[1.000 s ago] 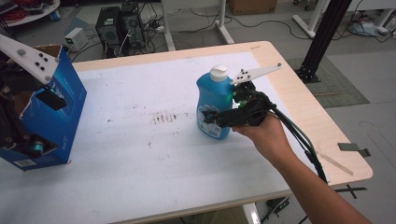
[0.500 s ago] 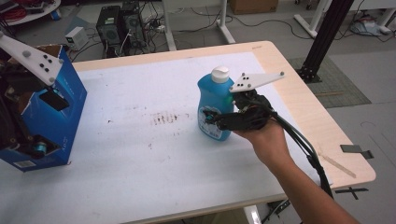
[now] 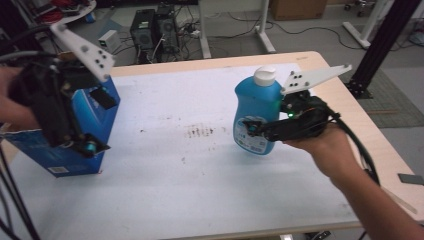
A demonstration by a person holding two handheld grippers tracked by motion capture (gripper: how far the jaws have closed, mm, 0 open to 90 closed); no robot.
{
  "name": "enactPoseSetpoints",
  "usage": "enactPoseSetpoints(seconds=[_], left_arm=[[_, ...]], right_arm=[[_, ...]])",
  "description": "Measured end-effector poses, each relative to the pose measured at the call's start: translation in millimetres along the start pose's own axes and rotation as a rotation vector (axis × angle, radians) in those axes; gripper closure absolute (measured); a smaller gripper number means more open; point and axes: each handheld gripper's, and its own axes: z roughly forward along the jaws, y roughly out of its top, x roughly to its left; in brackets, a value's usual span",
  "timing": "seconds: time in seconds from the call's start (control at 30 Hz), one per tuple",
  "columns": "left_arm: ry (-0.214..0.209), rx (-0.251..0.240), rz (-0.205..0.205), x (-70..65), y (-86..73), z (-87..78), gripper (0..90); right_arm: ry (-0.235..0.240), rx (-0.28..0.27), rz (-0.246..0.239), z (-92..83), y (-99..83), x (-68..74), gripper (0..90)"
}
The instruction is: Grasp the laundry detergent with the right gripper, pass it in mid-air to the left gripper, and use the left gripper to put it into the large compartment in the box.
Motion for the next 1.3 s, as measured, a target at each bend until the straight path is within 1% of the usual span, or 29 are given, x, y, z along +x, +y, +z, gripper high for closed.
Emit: enactPoseSetpoints(seconds=[0.1,0.13,0.23,0.3,0.37,0.4,0.5,0.67,0.83,0.93,1.13,1.3], left_arm=[[-0.006,0.005,0.009,2.4,8.3,-0.2,1.7],[-0.007,0.007,0.016,3.5,11.4,-0.7,1.7],[-0.017,-0.001,0.03,5.7,20.4,-3.0,1.7],[-0.021,0.009,0.04,6.6,25.8,-4.1,1.7],[-0.025,0.014,0.047,8.0,31.1,-5.4,1.7],[-0.03,0.019,0.054,9.0,33.9,-6.4,1.7],[-0.043,0.034,0.06,10.7,42.6,-7.1,1.7],[-0.071,0.049,0.073,14.1,56.0,-5.6,1.7],[-0.089,0.034,0.096,15.5,68.7,-3.1,1.7],[-0.092,0.042,0.104,16.9,74.8,-1.0,1.7],[-0.093,0.055,0.121,18.9,84.7,3.3,1.7],[-0.096,0.051,0.136,19.4,92.9,4.0,1.7]], right_arm=[[0.06,0.01,-0.031,-3.7,11.0,-1.5,45.5],[0.078,0.017,-0.05,-4.4,14.7,-1.8,45.5],[0.124,0.035,-0.082,-5.3,24.8,-1.7,45.5],[0.154,0.056,-0.096,-4.4,30.6,-0.5,45.5],[0.186,0.083,-0.127,-2.9,35.5,2.2,45.4],[0.203,0.088,-0.141,-1.4,37.2,2.8,45.5],[0.24,0.098,-0.159,3.6,41.2,3.8,45.5],[0.287,0.1,-0.195,11.0,47.2,4.6,45.6],[0.323,0.101,-0.219,18.2,54.3,6.6,45.5],[0.342,0.107,-0.231,22.7,58.6,9.0,45.5],[0.374,0.095,-0.245,31.6,66.4,13.4,45.6],[0.395,0.092,-0.265,40.0,71.9,20.2,45.6]])
